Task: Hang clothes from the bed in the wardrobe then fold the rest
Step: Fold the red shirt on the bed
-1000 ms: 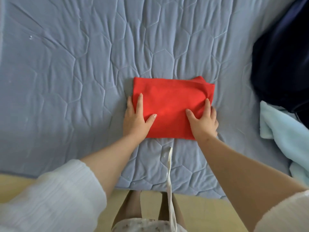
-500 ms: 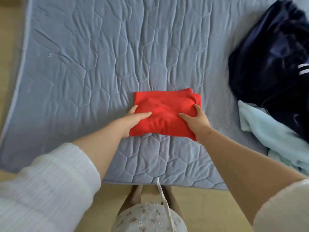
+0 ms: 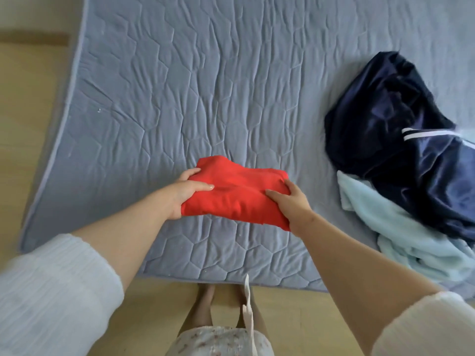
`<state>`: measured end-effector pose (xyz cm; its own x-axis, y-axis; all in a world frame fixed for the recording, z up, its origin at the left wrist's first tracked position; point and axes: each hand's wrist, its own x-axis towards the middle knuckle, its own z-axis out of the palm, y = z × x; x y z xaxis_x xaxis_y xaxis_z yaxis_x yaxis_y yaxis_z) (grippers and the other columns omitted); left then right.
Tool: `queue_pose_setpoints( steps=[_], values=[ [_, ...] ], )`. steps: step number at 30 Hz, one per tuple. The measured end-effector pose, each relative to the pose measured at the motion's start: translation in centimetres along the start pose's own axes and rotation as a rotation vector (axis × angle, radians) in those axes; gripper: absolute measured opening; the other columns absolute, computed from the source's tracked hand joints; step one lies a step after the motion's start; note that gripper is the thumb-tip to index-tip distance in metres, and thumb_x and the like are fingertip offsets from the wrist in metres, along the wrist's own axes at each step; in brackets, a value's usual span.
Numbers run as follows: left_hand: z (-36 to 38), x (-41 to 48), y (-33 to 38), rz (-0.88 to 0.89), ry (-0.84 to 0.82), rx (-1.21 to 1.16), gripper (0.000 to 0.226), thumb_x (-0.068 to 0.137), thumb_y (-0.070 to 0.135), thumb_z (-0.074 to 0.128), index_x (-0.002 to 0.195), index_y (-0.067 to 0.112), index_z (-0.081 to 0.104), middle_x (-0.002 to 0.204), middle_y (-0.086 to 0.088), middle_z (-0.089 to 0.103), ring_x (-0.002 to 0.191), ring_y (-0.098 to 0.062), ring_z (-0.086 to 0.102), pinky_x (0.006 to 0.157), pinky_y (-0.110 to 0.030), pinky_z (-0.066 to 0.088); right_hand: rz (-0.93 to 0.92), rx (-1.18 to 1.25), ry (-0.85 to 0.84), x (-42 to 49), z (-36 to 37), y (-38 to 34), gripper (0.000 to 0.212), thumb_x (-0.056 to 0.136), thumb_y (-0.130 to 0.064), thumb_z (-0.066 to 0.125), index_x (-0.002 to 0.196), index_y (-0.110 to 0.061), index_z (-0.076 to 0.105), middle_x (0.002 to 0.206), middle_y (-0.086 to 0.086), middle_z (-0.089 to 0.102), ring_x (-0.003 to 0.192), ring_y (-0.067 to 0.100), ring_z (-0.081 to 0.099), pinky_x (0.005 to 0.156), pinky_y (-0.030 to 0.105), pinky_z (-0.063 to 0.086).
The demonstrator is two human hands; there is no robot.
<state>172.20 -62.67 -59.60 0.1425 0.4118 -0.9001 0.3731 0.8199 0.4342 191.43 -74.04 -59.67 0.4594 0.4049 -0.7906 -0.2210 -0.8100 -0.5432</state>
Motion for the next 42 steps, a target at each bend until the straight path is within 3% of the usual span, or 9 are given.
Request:
queue_pose_setpoints(
  steps=[3, 6, 12, 20, 22, 26, 35, 42],
  values=[
    [0.1, -4.4, 2.9, 0.067, 0.026, 0.031, 0.068, 0.080, 0.004, 0.067, 0.135, 0.031, 0.038, 0.125, -0.010, 0.051, 0.079, -0.023, 0.061, 0.053, -0.029, 0.053, -0.056, 0.013, -0.007, -3.1, -1.3, -3.7, 0.072, 0.081, -0.028, 0.070, 0.143, -0.029, 0.034, 0.142, 0.001, 0.041, 0.110, 0.018, 0.050, 0.081, 0.027, 0.041],
    [-0.2, -8.9, 6.7, 0.172, 0.035, 0.035, 0.068, 0.080, 0.005, 0.068, 0.136, 0.029, 0.038, 0.129, -0.009, 0.050, 0.088, -0.022, 0.060, 0.064, -0.030, 0.050, -0.128, 0.025, -0.006, -6.2, -2.9, -8.1, 0.071, 0.080, -0.026, 0.071, 0.142, -0.029, 0.036, 0.141, 0.003, 0.042, 0.107, 0.019, 0.051, 0.084, 0.031, 0.046],
    [-1.1, -18.5, 15.5, 0.376, 0.044, -0.036, 0.068, 0.080, 0.004, 0.067, 0.136, 0.029, 0.038, 0.117, -0.009, 0.055, 0.075, -0.019, 0.062, 0.054, -0.027, 0.051, -0.334, 0.084, -0.020, -13.0, -6.0, -18.6, 0.070, 0.080, -0.024, 0.072, 0.141, -0.027, 0.038, 0.139, 0.004, 0.044, 0.105, 0.021, 0.053, 0.079, 0.029, 0.045],
    [-4.3, -31.5, 24.3, 0.668, 0.131, -0.110, 0.064, 0.080, 0.006, 0.069, 0.133, 0.027, 0.042, 0.121, -0.011, 0.057, 0.080, -0.021, 0.061, 0.063, -0.029, 0.050, -0.616, 0.142, -0.125, -23.0, -7.8, -31.0, 0.064, 0.082, -0.021, 0.070, 0.139, -0.028, 0.042, 0.137, 0.005, 0.046, 0.098, 0.020, 0.052, 0.070, 0.026, 0.044],
    [-5.2, -34.5, 25.6, 0.721, 0.156, -0.127, 0.064, 0.081, 0.006, 0.068, 0.135, 0.025, 0.040, 0.125, -0.012, 0.055, 0.083, -0.022, 0.061, 0.064, -0.030, 0.050, -0.674, 0.129, -0.135, -25.6, -7.8, -33.3, 0.064, 0.082, -0.023, 0.070, 0.138, -0.029, 0.041, 0.139, 0.006, 0.043, 0.105, 0.023, 0.052, 0.075, 0.029, 0.044],
    [-7.0, -39.5, 27.0, 0.809, 0.195, -0.183, 0.064, 0.081, 0.009, 0.067, 0.137, 0.024, 0.038, 0.126, -0.010, 0.054, 0.082, -0.020, 0.061, 0.060, -0.028, 0.048, -0.804, 0.102, -0.159, -29.9, -7.6, -37.0, 0.063, 0.083, -0.023, 0.069, 0.139, -0.026, 0.041, 0.141, 0.005, 0.042, 0.112, 0.024, 0.050, 0.078, 0.031, 0.043],
    [-14.2, -46.0, 26.4, 0.881, 0.276, -0.308, 0.060, 0.083, 0.015, 0.067, 0.137, 0.024, 0.041, 0.124, -0.009, 0.058, 0.093, -0.024, 0.062, 0.073, -0.032, 0.052, -0.930, 0.038, -0.297, -36.8, -2.6, -41.9, 0.062, 0.082, -0.026, 0.069, 0.138, -0.029, 0.042, 0.137, 0.006, 0.045, 0.107, 0.027, 0.053, 0.082, 0.037, 0.048],
    [-23.5, -48.7, 22.1, 0.878, 0.329, -0.439, 0.040, 0.088, 0.020, 0.060, 0.126, 0.022, 0.051, 0.114, -0.009, 0.063, 0.073, -0.019, 0.065, 0.051, -0.024, 0.054, -0.966, -0.044, -0.458, -41.9, 7.3, -42.9, 0.055, 0.084, -0.025, 0.067, 0.134, -0.029, 0.044, 0.120, 0.003, 0.048, 0.085, 0.020, 0.055, 0.057, 0.029, 0.047]
  ],
)
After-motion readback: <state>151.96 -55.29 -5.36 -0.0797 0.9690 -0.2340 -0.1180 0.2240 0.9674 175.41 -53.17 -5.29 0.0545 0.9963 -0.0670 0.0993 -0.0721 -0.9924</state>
